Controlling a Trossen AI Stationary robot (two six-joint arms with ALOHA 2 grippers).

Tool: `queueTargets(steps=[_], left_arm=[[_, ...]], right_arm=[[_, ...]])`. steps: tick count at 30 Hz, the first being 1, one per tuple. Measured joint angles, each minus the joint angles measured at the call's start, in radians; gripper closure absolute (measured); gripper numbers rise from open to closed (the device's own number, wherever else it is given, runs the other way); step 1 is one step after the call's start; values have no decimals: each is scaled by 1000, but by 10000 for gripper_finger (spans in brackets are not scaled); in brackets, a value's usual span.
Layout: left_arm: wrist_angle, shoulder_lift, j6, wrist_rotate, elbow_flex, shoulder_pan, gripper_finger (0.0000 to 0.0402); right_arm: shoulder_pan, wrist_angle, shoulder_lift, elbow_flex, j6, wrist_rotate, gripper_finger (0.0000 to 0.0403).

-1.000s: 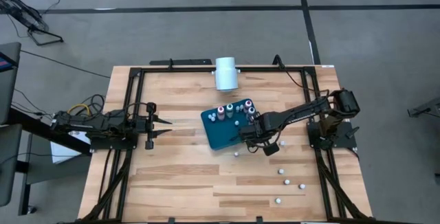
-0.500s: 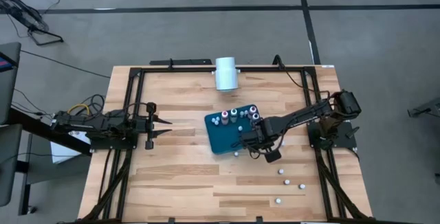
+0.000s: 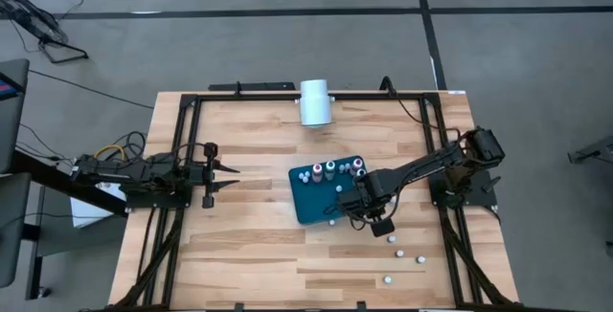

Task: Pick & Place food coloring
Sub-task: Move the blue bin to the center of the table

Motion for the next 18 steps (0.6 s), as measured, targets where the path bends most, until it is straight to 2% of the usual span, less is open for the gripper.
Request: queueTargets(steps=[4,11,18], left_arm=[[0,0,0,0,0,0,297],[0,0,0,0,0,0,297],[0,0,0,0,0,0,297]], right_arm=[[-11,-2,0,0,-7,4,397],[-59,-9,-15,0,-53,129,397],[-127,-58,-32,0,-58,160,397]])
